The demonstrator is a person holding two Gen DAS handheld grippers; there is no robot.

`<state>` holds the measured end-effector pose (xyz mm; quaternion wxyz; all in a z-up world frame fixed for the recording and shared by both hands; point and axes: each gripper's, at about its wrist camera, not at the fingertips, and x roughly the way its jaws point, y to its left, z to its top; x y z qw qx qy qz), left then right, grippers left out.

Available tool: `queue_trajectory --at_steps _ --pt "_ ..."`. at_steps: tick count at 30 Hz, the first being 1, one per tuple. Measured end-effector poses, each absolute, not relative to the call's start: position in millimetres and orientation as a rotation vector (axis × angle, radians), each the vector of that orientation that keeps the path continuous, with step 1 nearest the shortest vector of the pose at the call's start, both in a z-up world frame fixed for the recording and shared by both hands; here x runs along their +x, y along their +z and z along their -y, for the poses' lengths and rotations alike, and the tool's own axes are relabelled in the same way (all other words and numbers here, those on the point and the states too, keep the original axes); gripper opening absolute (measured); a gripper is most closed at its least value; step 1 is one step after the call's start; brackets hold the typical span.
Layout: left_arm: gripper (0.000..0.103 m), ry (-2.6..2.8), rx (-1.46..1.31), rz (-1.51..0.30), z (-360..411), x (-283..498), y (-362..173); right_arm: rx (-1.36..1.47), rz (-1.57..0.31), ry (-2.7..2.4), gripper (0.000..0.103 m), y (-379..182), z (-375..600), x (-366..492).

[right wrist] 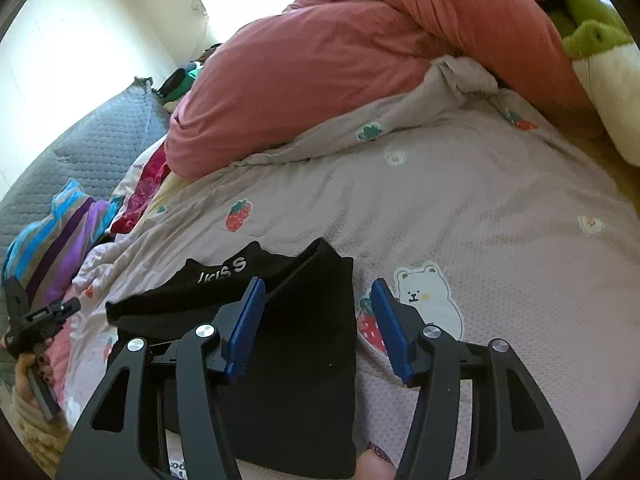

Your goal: Fold small clothes

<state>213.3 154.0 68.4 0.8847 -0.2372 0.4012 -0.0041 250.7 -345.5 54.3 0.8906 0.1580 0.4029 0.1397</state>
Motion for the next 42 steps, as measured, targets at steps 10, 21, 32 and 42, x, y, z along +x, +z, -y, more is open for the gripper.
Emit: queue_trajectory --at_steps 10,21,32,42 --pt "0.018 -0.002 -0.362 -0.832 -132.9 191.1 76.7 0.198 -0.788 0.314 0.067 68.5 325.1 227.1" --pt "0.018 -0.084 -0.218 -0.944 -81.4 188.8 36.5 0.094 -0.839 0.359 0.067 46.9 296.2 217.0" --pt "0.049 0.018 -0.205 -1.017 -105.9 235.0 -7.1 0.060 -0.932 0.249 0.067 4.7 289.3 279.6" --pt "0.049 0.077 -0.268 -1.038 -133.2 284.6 -23.2 0.190 -1.014 0.236 0.034 -23.2 299.5 320.7"
